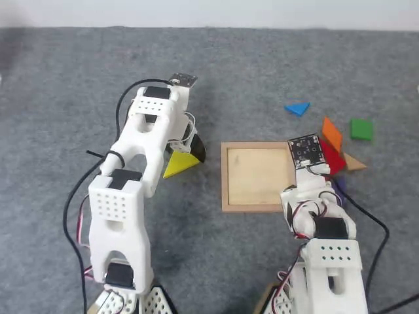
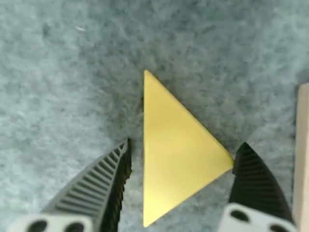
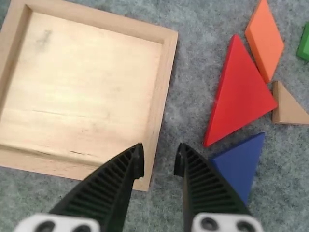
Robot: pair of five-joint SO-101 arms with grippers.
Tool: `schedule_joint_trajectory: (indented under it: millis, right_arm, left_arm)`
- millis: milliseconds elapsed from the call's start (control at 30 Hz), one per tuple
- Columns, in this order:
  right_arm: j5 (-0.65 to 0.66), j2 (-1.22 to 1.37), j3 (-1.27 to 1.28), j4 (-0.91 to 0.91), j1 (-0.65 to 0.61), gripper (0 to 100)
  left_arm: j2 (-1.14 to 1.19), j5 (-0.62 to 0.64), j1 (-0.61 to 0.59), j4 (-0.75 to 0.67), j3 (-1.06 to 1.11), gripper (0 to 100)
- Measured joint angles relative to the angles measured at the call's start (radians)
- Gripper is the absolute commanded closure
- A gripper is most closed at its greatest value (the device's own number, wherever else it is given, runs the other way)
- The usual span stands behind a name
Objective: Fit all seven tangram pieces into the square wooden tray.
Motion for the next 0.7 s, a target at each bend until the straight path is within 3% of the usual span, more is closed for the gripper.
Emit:
schedule_joint_trajectory:
  millis: [400,700]
  right_arm:
    - [0.0,0.0,0.0,0.0,-0.002,87.2]
    - [0.0,0.0,0.0,0.0,-0.002,87.2]
  left_arm:
    - [0.025,0.003,0.003,-0.015,0.003,68]
    - [0.02,-0.005,0.008,-0.015,-0.003,79]
